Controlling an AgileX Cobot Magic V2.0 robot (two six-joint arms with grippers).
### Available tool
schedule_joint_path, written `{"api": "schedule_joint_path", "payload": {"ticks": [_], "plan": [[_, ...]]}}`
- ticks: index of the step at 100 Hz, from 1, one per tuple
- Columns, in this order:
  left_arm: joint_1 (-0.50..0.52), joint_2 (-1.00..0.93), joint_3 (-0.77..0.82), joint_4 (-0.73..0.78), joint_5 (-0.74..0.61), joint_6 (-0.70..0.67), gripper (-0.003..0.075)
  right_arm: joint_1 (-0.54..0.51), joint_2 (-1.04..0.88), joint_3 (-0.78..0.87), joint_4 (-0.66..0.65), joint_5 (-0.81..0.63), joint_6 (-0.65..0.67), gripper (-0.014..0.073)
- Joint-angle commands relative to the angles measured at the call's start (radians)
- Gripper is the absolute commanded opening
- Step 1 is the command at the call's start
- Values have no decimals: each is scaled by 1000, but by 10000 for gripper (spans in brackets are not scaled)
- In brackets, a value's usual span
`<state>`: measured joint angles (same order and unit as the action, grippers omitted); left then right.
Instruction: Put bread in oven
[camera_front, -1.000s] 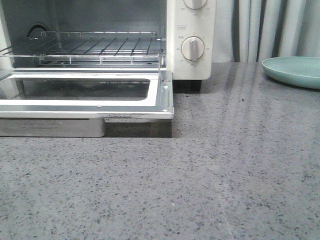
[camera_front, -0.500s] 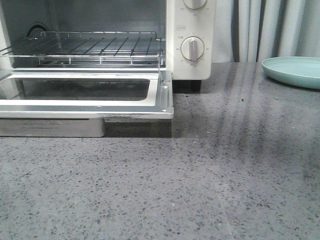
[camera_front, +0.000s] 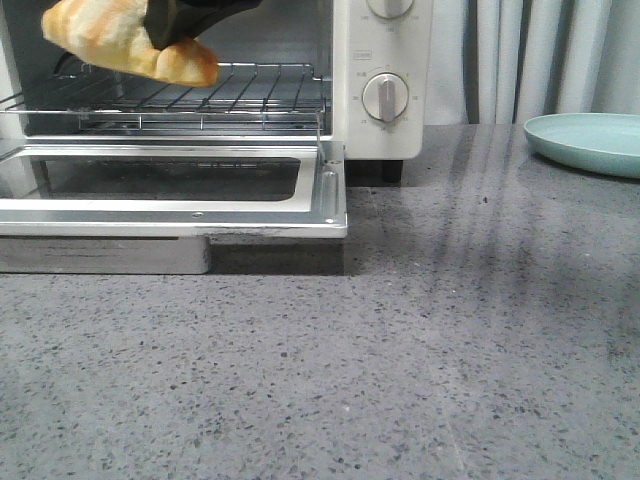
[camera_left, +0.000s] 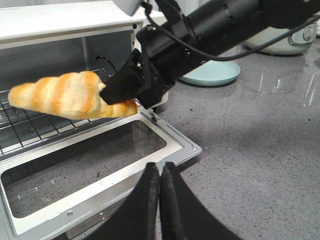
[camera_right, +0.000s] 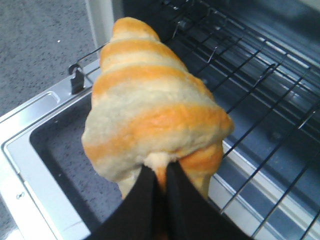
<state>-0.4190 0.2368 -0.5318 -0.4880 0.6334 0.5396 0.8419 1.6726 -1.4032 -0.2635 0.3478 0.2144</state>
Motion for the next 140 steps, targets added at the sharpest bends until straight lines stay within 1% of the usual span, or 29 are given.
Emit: {"api": "schedule_joint_path", "payload": {"ticks": [1, 19, 26, 31, 33, 35, 37, 38, 43, 50, 53, 57, 68, 75, 77, 80, 81, 82, 86, 88, 89, 92, 94, 97, 105, 119, 130, 135, 140], "plan": [[0, 10, -31, -35, -67, -4, -22, -8, -29, -56, -19, -86, -9, -69], [0, 10, -31, -48, -67, -4, -22, -17, -13, -83, -21, -109, -9, -67], [0, 10, -31, -50, -67, -4, -22, -28, -9, -89, -21, -125, -9, -36], [0, 10, -31, -50, -67, -4, -22, -36, -7, -88, -21, -135, -9, 35], [0, 10, -31, -52, -67, -4, -22, -42, -7, -88, -21, -137, -9, 97], [0, 10, -31, -52, -67, -4, -22, -43, -7, -88, -21, -137, -9, 133], [0, 10, -31, -52, -67, -4, -22, -48, -5, -88, -19, -137, -7, 213], [0, 10, -31, -52, -67, -4, -22, -49, -5, -88, -16, -137, -7, 213], [0, 10, -31, -52, -67, -4, -22, -56, -5, -88, -13, -135, 3, 381], [0, 10, -31, -52, -67, -4, -22, -64, -5, -88, -7, -123, 4, 551], [0, 10, -31, -52, -67, -4, -22, -67, -5, -88, -7, -113, 4, 591], [0, 10, -31, -52, -67, -4, -22, -67, -8, -88, -7, -100, 4, 616], [0, 10, -31, -52, -78, -4, -22, -62, -39, -88, -4, -26, 4, 569], [0, 7, -31, -52, -107, -18, -22, -48, -74, -86, -4, 50, 4, 486], [0, 4, -31, -52, -119, -31, -22, -45, -92, -81, -4, 76, 4, 431], [2, -1, -31, -45, -139, -44, -22, -37, -108, -75, -6, 95, 4, 381], [2, -3, -31, -41, -144, -54, -22, -35, -120, -70, -6, 105, 4, 344], [2, -6, -31, -36, -157, -66, -22, -29, -140, -62, -6, 113, 4, 281], [4, -15, -31, -24, -172, -86, -22, -19, -171, -37, -15, 122, 3, 189], [4, -25, -31, -7, -185, -103, -22, -12, -199, -16, -20, 122, 3, 90], [4, -27, -31, -7, -187, -109, -22, -10, -209, -8, -23, 120, 3, 90], [4, -38, -31, 23, -190, -134, -22, -1, -252, 28, -34, 108, 3, -33], [4, -47, -31, 37, -190, -153, -22, 5, -288, 59, -44, 94, 3, -80], [4, -65, -31, 82, -183, -192, -22, 11, -355, 116, -57, 63, 3, -61], [4, -106, -31, 207, -153, -304, -22, 15, -539, 256, -67, 7, 3, -57], [4, -174, -16, 419, -91, -464, -22, 12, -897, 506, -161, 14, 3, -57], [4, -190, 18, 505, -91, -479, -22, 12, -1170, 660, -206, 48, 3, -57], [4, -188, 35, 521, -95, -479, -22, 12, -1293, 700, -208, 90, 4, -57], [4, -188, 51, 524, -101, -479, -22, 12, -1374, 728, -210, 166, 4, -57]]}}
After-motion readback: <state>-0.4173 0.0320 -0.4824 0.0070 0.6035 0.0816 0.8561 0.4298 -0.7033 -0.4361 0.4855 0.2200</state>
